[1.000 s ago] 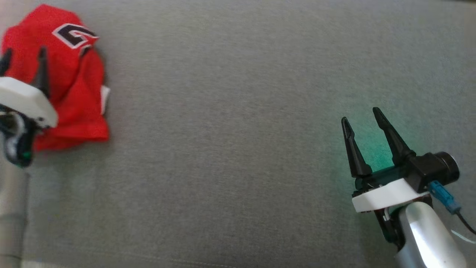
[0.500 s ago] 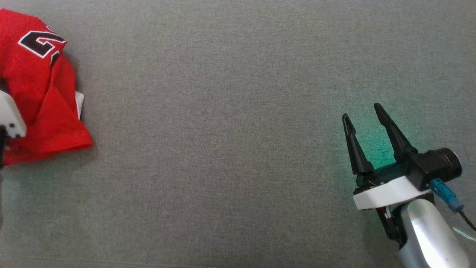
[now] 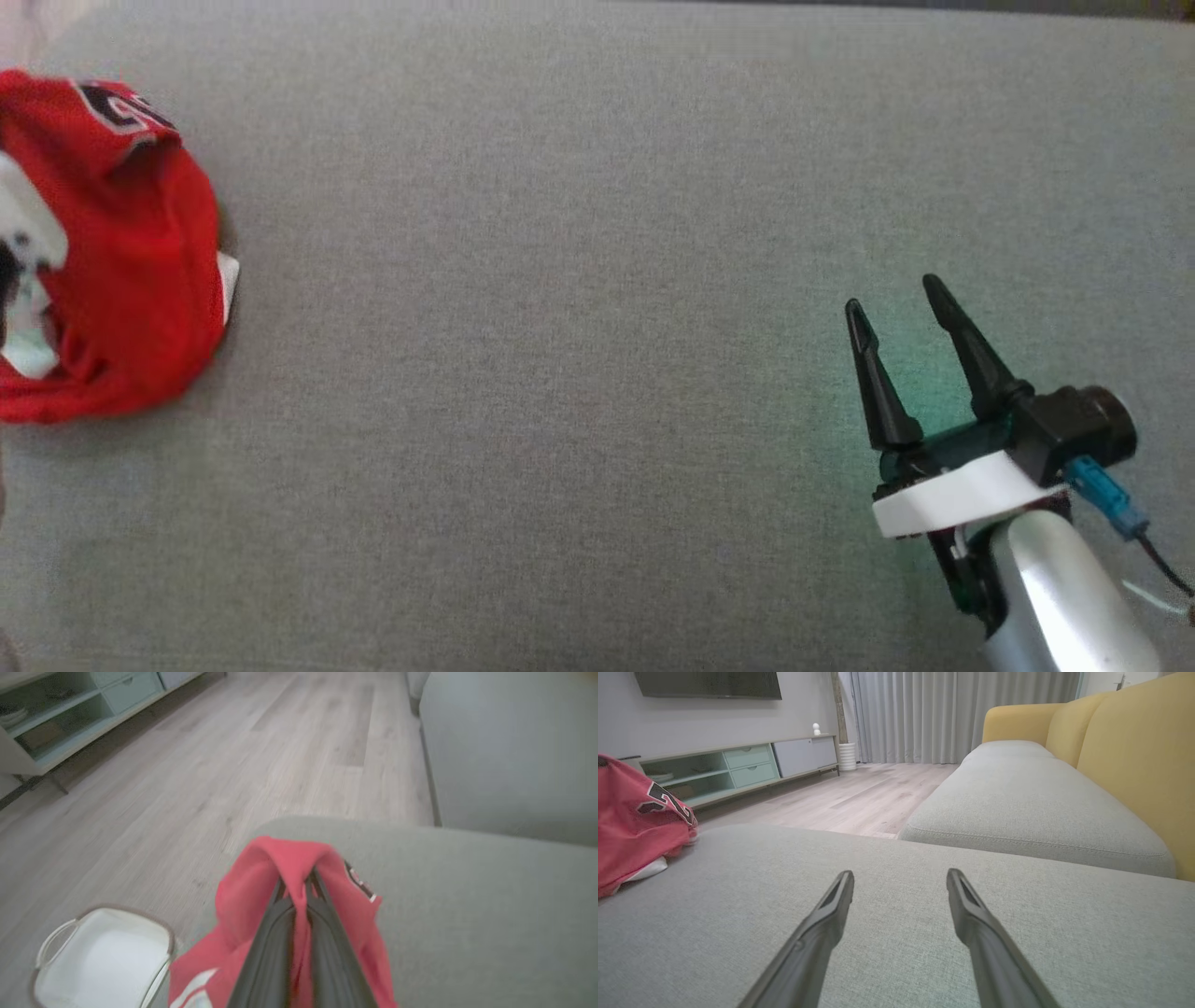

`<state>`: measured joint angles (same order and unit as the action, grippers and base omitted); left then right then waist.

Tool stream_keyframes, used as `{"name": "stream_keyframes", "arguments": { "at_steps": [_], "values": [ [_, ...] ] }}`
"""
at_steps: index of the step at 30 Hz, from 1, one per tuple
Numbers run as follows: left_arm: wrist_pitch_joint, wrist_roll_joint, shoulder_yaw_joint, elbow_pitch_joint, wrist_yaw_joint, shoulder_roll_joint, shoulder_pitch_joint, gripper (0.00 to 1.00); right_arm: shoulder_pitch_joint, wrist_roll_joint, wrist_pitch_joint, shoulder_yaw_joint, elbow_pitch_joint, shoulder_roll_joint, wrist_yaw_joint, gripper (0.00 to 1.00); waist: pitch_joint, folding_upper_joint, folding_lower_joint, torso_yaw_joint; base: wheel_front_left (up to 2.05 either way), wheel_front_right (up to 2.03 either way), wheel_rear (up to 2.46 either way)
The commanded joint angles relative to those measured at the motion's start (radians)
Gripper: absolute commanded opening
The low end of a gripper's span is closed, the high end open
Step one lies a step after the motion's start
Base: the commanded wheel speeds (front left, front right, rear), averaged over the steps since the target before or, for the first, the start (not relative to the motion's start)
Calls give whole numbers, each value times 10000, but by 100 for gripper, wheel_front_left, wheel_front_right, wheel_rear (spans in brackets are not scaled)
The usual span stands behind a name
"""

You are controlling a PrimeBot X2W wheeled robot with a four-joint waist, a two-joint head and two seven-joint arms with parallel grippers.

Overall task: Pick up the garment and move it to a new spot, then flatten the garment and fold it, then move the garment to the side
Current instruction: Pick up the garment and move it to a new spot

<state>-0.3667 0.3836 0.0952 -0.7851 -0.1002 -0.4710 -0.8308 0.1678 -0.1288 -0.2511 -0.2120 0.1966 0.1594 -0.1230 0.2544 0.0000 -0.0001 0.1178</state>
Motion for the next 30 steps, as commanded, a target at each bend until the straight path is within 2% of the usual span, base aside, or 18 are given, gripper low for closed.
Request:
{"name": "stream_keyframes", "arguments": {
  "at_steps": [1, 7, 13, 17, 21, 30],
  "values": [
    [23, 301, -404, 658, -84, -496, -675, 0, -132, -107, -107, -153, -266, -120, -77, 100, -262, 0, 1, -33, 0, 0, 0],
    [-584, 1971, -331, 2593, -282, 227, -836, 0, -298, -261, -107, -39, -260, -388, -77, 100, -915, 0, 1, -305, 0, 0, 0],
    [-1547, 4101, 45, 5556, -301, 751, -388, 0, -449, -341, -107, 108, -334, -604, -77, 100, -1360, 0, 1, -828, 0, 0, 0],
    [-2099, 4944, 154, 7304, -284, 1039, 194, 0, -551, -349, -107, 179, -400, -700, -77, 100, -1477, 0, 1, -1266, 0, 0, 0],
    [-2605, 5760, 312, 9149, -9, 1522, 939, 0, -556, -344, -107, 189, -567, -790, -77, 100, -1518, 0, 1, -1967, 0, 0, 0],
    [-3261, 7117, 700, 11566, 709, 2518, 1290, 0, -574, -390, -107, 144, -991, -926, -77, 100, -1460, 0, 1, -3409, 0, 0, 0]
  ]
}}
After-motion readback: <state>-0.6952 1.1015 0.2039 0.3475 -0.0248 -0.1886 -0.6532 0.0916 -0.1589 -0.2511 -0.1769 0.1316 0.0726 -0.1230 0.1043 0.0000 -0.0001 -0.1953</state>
